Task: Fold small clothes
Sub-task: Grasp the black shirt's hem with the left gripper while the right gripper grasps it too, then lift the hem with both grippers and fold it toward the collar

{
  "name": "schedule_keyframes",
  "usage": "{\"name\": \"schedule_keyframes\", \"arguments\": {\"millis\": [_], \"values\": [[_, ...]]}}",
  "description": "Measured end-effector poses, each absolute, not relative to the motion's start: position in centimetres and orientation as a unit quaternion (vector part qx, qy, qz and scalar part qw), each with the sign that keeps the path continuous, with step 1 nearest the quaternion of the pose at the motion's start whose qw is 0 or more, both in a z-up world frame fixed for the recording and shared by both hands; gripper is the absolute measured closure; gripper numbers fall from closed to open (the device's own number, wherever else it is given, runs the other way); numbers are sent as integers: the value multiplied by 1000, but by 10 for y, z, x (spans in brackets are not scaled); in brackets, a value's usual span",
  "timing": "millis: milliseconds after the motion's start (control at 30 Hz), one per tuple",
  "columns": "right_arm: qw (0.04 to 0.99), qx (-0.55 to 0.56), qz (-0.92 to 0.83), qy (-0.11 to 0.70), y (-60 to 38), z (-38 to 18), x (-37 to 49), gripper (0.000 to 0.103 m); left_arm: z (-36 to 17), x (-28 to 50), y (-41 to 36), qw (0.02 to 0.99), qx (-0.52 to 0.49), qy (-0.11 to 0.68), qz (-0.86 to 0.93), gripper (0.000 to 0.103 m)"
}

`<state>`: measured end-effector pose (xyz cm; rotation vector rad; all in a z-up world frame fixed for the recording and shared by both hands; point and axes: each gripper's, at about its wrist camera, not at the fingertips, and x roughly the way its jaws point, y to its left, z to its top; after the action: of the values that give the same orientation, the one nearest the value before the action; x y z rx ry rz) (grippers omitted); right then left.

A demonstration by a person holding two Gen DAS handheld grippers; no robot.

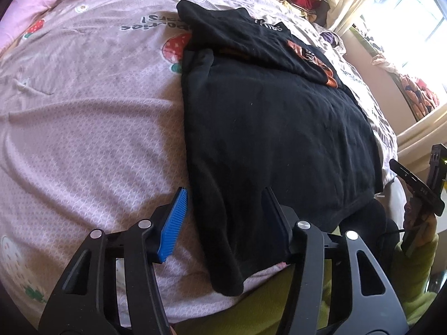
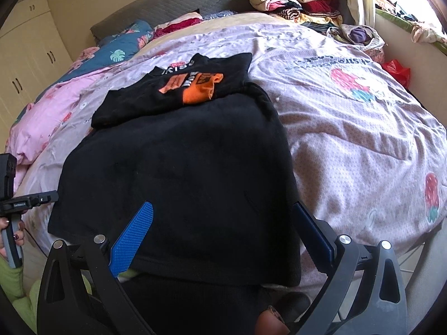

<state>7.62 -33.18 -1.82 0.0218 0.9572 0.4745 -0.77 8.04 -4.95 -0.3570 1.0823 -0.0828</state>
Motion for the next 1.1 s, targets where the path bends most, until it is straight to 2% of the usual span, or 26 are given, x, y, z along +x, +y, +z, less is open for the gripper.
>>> {"name": "schedule_keyframes", "arguments": {"millis": [367, 400, 433, 467, 600, 633, 667, 767, 800, 833, 867, 933, 1000, 1100], "values": [[852, 5, 199, 484, -353, -42, 74, 7, -69, -24, 64, 826, -167, 536, -55, 56], [852, 5, 199, 485, -355, -43, 74, 10, -69, -25, 64, 825, -167, 537, -55, 56], [850, 6, 200, 487, -356, -44, 74, 19, -68, -27, 64, 824, -170, 537, -56, 56], [848, 8, 197, 492, -359, -47, 74, 24, -68, -29, 65, 824, -170, 538, -56, 56], [839, 21, 193, 508, -366, -57, 76, 35, -70, -32, 71, 822, -181, 537, -57, 56], [836, 24, 193, 514, -368, -60, 78, 40, -71, -32, 72, 823, -181, 536, -57, 56], [831, 28, 192, 521, -369, -63, 78, 50, -71, -32, 72, 823, -181, 536, -57, 56], [826, 24, 192, 529, -368, -67, 76, 67, -73, -31, 75, 823, -191, 532, -55, 57], [827, 20, 192, 528, -368, -66, 74, 69, -74, -33, 76, 824, -190, 531, -53, 62], [828, 17, 193, 526, -367, -65, 73, 78, -74, -34, 76, 828, -181, 529, -45, 70], [830, 13, 194, 523, -367, -63, 70, 85, -75, -32, 76, 830, -177, 527, -42, 73], [837, 9, 193, 513, -368, -58, 65, 94, -75, -32, 78, 833, -178, 523, -40, 85], [844, 15, 204, 495, -370, -49, 59, 94, -73, -32, 81, 834, -186, 518, -45, 95], [858, 31, 224, 461, -374, -30, 52, 95, -64, -35, 81, 842, -185, 504, -51, 101]]}}
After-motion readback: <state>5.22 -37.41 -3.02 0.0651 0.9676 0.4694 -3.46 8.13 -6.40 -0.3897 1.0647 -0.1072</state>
